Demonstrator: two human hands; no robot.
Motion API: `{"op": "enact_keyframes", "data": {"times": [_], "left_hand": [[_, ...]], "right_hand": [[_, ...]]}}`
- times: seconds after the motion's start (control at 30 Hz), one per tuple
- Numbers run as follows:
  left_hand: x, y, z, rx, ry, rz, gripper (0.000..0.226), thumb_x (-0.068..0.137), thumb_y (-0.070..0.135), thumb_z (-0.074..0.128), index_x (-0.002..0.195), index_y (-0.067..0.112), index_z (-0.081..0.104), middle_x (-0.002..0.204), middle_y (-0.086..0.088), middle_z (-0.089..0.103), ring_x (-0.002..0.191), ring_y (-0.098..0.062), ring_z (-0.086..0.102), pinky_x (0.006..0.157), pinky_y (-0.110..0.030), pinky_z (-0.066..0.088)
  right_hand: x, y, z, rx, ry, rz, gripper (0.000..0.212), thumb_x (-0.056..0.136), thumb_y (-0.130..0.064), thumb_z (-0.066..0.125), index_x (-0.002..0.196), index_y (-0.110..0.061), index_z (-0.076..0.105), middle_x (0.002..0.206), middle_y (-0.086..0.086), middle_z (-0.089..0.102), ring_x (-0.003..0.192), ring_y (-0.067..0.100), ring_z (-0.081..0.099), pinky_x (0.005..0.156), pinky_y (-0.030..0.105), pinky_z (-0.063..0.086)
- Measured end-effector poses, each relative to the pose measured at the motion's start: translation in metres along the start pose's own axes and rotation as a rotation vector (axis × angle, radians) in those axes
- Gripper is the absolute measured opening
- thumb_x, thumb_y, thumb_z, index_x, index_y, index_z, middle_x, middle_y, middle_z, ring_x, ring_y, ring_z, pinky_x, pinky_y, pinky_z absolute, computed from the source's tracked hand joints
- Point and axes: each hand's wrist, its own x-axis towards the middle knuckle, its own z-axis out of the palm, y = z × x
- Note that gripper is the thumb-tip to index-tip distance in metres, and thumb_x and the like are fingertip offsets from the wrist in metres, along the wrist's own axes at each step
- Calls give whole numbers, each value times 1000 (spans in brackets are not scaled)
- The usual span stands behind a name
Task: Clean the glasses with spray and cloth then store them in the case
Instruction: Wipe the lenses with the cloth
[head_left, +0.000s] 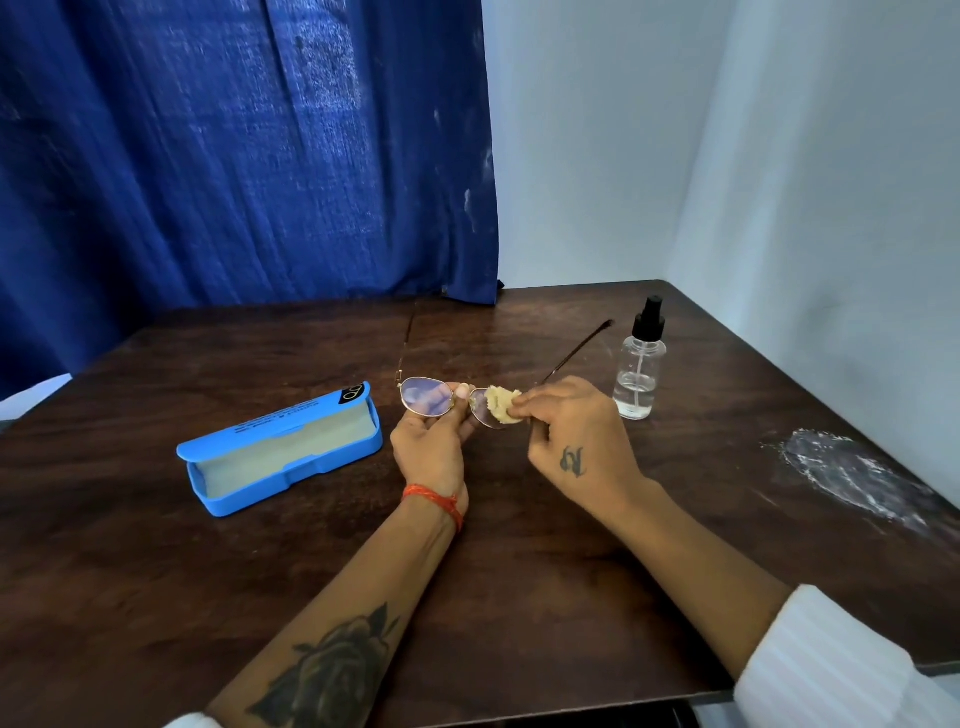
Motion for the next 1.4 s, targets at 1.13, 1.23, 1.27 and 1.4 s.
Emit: {"op": "enact_keyframes", "data": {"times": [1.13, 1.23, 1.27, 1.4], "left_hand": [[-4, 2, -2, 81, 58, -4, 22, 81, 1, 63, 103, 3, 63, 105, -20, 67, 100, -27, 65, 89, -39, 53], [-4, 4, -1, 98, 55, -3, 18, 82, 2, 62, 100, 6, 64, 96, -13, 68, 89, -20, 67, 87, -37, 54], [-4, 4, -1, 103, 50, 0, 20, 82, 2, 62, 102, 5, 63, 96, -13, 68, 86, -18, 67, 86, -36, 54], [-4, 2, -1, 109, 47, 8, 25, 82, 0, 61, 107, 2, 62, 104, -19, 67, 94, -23, 67, 87, -37, 54]], "right_hand": [[-2, -5, 11, 159, -54, -11, 31, 65, 2, 59, 87, -11, 76, 88, 3, 75, 73, 20, 66, 73, 18, 45], [-1, -3, 6, 94, -50, -8, 34, 56, 2, 53, 74, -14, 77, 78, -2, 75, 68, 17, 65, 65, 17, 47], [-1, -2, 5, 58, -49, -12, 35, 54, 2, 51, 72, -13, 76, 75, -1, 75, 66, 18, 65, 62, 20, 50], [-1, -3, 9, -57, -64, -24, 34, 49, 8, 59, 78, -4, 74, 78, 9, 73, 65, 27, 63, 59, 28, 56]]}}
